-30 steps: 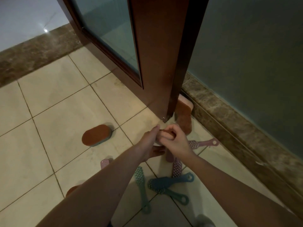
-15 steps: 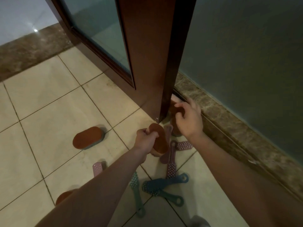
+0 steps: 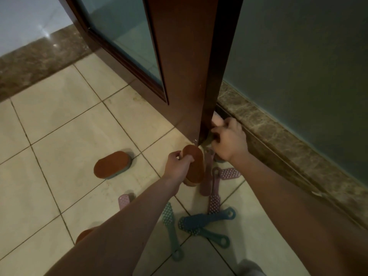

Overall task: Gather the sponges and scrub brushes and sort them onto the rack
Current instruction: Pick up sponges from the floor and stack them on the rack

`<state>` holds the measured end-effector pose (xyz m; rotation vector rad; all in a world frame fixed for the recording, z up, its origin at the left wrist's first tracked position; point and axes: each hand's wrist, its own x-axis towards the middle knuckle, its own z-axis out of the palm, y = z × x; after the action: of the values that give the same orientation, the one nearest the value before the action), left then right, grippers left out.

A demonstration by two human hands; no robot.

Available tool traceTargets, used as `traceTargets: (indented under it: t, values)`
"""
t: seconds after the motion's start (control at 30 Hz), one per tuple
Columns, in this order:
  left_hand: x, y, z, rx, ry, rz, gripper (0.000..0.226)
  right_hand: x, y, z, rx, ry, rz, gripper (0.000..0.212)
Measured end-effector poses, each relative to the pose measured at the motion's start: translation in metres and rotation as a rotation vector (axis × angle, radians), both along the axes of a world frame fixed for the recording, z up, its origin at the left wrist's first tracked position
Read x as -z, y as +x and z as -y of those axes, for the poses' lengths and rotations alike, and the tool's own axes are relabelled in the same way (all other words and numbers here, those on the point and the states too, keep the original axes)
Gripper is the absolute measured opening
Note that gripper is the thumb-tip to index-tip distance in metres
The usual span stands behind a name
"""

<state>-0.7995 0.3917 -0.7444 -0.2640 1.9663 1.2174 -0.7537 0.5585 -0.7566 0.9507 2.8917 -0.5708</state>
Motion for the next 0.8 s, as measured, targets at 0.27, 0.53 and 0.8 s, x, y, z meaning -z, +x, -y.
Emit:
traceTargets:
  t: [0.27, 0.53, 0.8]
  values:
    - [0.0, 0.011, -0.007, -0.002, -0.037, 0.024, 0.051, 0.002, 0.048, 0.019, 0.297, -0.214, -0.442, 0.021]
    - [-0.062, 0.079, -0.004, -0.257, 0.047, 0.041, 0.036, -0.065, 0.105, 0.049, 0.6, -0.537, -0.556, 0.027]
    - [-0.218, 0.139, 0.005, -0.151, 0.067, 0.047, 0.031, -0.22, 0.179, 0.088, 0.786, -0.625, -0.633, 0.028]
